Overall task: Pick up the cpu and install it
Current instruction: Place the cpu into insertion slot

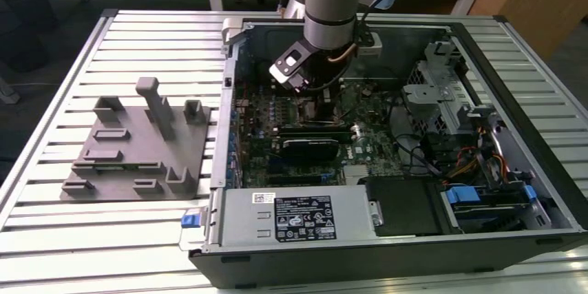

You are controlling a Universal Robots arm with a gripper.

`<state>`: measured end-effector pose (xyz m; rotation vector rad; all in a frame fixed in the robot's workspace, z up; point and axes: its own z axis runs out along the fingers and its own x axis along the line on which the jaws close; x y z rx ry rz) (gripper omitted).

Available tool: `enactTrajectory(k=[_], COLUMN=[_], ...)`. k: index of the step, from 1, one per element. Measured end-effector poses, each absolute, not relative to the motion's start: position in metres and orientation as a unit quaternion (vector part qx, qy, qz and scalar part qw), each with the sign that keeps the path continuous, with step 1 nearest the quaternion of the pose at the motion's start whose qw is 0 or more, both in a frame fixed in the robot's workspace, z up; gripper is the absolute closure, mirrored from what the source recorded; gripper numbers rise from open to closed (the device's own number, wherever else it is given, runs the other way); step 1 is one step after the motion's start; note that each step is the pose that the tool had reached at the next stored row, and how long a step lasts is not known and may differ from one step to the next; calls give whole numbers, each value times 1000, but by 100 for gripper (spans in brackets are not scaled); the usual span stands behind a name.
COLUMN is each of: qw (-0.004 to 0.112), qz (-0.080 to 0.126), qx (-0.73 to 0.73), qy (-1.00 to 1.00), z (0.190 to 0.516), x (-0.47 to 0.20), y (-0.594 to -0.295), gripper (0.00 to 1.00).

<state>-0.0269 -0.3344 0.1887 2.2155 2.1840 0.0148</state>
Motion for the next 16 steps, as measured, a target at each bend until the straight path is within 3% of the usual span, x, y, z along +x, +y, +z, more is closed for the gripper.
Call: enactTrajectory(k=[3,4,16], qw=[15,15,14], qz=[5,5,7], qx=[712,712,712], qy=[702,702,702], z=[188,188,191], x=[-27,-27,-28], y=[-334,-334,-334], gripper=[45,38,38])
